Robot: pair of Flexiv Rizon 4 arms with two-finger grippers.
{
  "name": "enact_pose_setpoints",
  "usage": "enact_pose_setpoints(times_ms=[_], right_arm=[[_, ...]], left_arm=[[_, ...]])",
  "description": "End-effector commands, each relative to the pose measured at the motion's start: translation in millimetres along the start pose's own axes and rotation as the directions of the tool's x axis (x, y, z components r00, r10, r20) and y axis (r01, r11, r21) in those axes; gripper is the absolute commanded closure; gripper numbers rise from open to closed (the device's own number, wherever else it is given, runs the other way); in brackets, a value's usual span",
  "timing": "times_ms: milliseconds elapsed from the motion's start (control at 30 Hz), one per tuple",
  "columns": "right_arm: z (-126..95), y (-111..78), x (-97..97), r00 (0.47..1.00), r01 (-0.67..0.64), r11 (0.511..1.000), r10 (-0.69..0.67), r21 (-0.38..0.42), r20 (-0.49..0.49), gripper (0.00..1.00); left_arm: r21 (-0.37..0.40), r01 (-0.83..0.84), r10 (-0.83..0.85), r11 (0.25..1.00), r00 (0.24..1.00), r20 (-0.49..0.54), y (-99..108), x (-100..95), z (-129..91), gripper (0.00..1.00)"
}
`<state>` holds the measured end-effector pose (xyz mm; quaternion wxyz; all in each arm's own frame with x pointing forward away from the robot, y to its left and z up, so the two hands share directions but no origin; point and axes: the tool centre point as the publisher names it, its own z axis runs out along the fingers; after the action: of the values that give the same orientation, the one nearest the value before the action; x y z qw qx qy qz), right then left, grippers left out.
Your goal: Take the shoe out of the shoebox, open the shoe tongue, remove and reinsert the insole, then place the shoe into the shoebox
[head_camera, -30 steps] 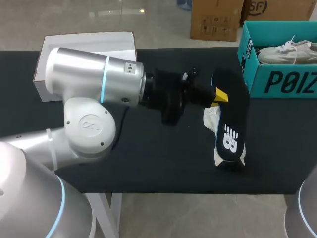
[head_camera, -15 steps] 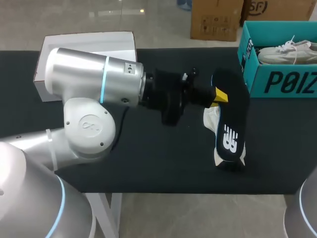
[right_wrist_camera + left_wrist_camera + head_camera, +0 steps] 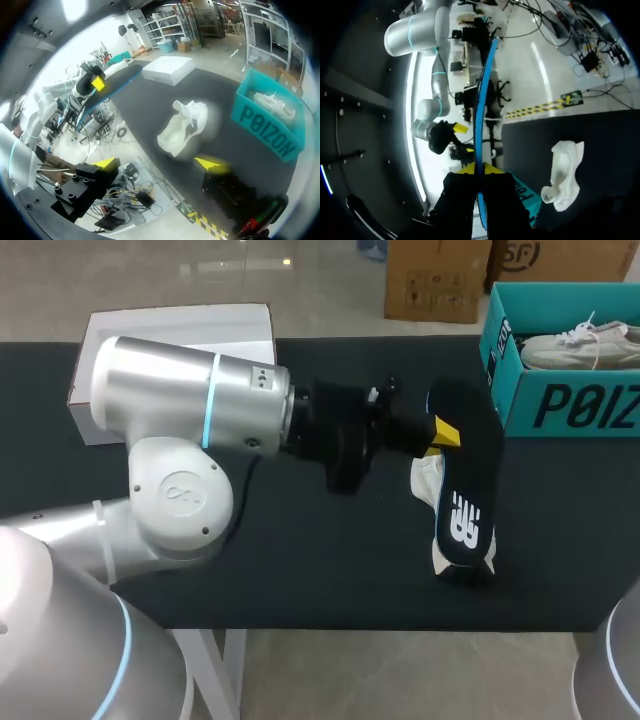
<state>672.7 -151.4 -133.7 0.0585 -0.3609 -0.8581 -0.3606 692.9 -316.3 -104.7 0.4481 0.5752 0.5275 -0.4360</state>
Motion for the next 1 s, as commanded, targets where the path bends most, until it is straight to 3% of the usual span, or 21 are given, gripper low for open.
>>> enact_pose_setpoints(times_ms=[33, 200, 467, 767, 1000], right_arm=[[0, -0.6, 0.4, 1.0, -0.002, 1.0, 0.002, 0.002, 0.002, 0.0], [0, -0.6, 0.4, 1.0, -0.002, 1.0, 0.002, 0.002, 0.002, 0.0], [0, -0.6, 0.4, 1.0, -0.002, 1.0, 0.002, 0.002, 0.002, 0.0], [0, -0.6, 0.4, 1.0, -0.002, 1.0, 0.002, 0.002, 0.002, 0.0], [0, -0.6, 0.4, 1.0, -0.002, 1.0, 0.002, 0.002, 0.002, 0.0]], left_arm=[[0.029, 0.048, -0.049, 0.998, 0.997, 0.057, -7, 29.3, 11, 1.0], [0.067, 0.137, -0.143, 0.988, 0.985, 0.093, -15, 70.1, 37, 1.0], [0.117, 0.221, -0.23, 0.968, 0.971, 0.069, -11, 104.3, 59, 1.0], [0.134, 0.277, -0.281, 0.952, 0.959, 0.015, -7, 109.6, 67, 1.0], [0.146, 0.387, -0.394, 0.91, 0.919, 0.018, -18, 120.9, 67, 1.0]])
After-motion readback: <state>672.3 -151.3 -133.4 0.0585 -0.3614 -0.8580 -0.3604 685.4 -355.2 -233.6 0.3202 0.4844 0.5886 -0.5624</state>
